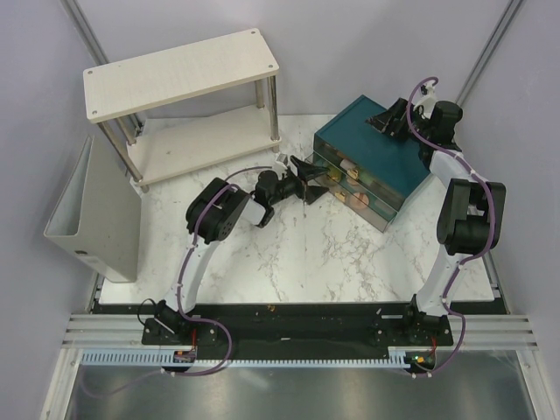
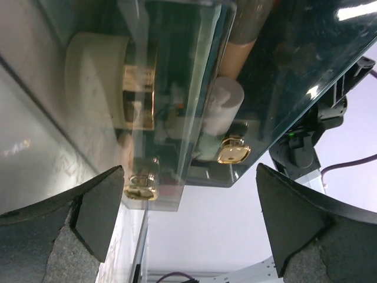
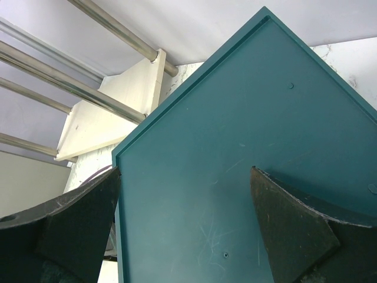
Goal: Organize the makeup
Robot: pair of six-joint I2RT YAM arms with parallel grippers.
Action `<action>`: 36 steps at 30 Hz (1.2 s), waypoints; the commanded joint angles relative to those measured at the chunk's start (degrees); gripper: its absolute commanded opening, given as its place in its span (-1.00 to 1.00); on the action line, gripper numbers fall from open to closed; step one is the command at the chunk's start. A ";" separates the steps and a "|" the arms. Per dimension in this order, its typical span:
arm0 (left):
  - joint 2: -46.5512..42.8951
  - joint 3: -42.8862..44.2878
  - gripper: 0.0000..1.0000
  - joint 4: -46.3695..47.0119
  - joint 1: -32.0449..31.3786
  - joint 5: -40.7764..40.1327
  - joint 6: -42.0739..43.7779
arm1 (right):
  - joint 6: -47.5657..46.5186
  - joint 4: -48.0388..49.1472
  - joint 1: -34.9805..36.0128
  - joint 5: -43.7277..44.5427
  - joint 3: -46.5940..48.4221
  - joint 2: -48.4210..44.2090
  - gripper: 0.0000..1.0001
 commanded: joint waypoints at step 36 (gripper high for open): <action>-23.47 10.54 0.99 -55.55 0.81 9.03 41.09 | -0.22 -8.26 0.80 0.70 -3.48 -0.14 0.96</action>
